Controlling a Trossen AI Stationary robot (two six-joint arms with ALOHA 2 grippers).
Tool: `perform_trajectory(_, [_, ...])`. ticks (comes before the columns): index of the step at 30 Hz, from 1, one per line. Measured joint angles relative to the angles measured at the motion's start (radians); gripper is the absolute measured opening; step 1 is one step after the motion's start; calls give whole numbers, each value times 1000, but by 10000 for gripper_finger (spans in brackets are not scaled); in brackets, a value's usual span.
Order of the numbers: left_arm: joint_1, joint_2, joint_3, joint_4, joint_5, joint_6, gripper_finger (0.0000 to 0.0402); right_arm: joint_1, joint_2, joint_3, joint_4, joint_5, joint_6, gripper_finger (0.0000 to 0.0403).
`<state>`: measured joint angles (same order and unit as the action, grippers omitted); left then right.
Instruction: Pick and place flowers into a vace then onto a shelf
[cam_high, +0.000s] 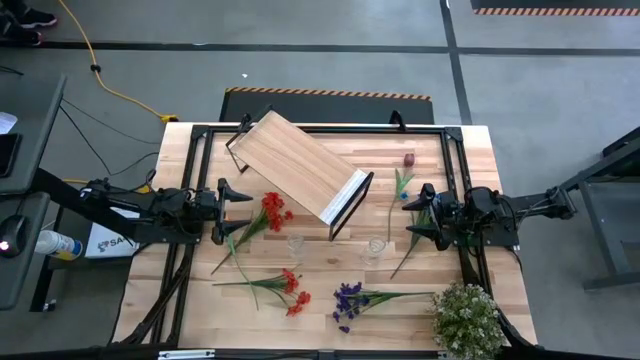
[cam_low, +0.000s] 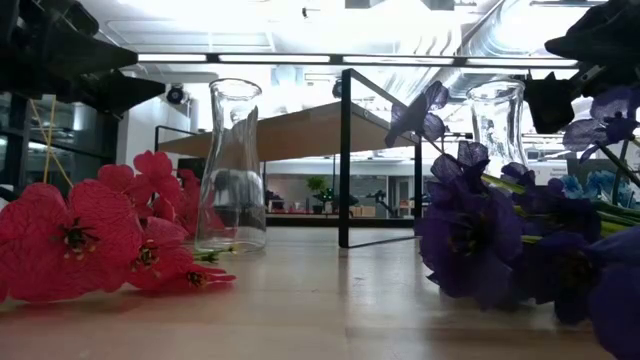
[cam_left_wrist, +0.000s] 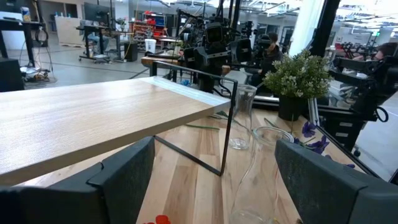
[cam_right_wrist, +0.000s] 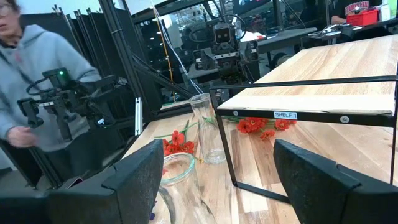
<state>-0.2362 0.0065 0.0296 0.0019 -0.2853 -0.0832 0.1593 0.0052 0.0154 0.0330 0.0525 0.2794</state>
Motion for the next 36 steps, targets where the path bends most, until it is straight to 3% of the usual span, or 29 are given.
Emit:
perform_trajectory(31, [0,0,0,1,6,-1,367,0,0,0,0,8,-19,293])
perform_trajectory(36, [0,0,1,58,5,-96,367,0,0,0,4,8,-98,293])
